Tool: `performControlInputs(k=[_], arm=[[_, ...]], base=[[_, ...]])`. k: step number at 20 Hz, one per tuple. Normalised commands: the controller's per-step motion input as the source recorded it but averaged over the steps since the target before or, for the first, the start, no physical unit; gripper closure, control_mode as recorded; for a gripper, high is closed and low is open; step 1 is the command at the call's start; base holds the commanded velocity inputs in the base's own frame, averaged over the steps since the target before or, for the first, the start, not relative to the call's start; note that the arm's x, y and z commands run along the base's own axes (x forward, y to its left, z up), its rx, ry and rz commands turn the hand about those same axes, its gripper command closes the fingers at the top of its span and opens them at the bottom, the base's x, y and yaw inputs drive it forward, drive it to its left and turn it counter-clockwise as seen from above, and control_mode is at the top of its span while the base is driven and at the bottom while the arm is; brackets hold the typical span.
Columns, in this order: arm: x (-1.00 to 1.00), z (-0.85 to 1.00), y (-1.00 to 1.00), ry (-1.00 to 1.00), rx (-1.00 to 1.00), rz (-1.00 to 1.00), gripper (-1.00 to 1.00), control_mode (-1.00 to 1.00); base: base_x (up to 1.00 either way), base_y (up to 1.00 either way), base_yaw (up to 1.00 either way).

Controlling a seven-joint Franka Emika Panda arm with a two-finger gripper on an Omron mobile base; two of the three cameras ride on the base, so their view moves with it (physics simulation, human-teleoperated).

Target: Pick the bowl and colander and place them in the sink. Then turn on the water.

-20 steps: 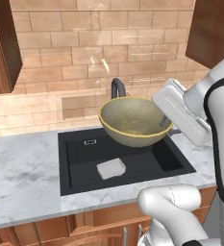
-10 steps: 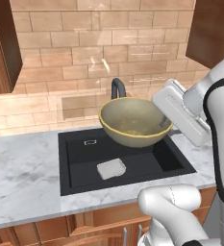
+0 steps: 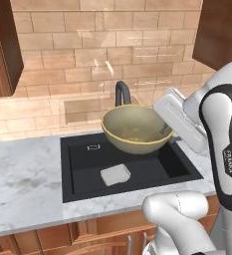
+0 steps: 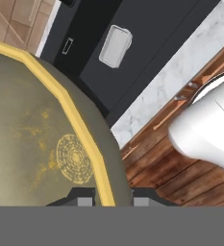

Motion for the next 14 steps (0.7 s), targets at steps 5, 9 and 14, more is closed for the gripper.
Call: performControlInputs(k=[5,9,14], arm=[[0.12,-0.38,-0.05,0.00,0.00,0.00,1.00,-1.00],[0.05,-0.23,-0.09,0.01,0.00,0.00,1.00,-1.00],[0.01,-0.12,-0.15,0.00,0.01,0.01,1.00,-1.00]], base=[[0.00,0.00,0.00],[0.00,0.00,0.00],[0.00,0.00,0.00]])
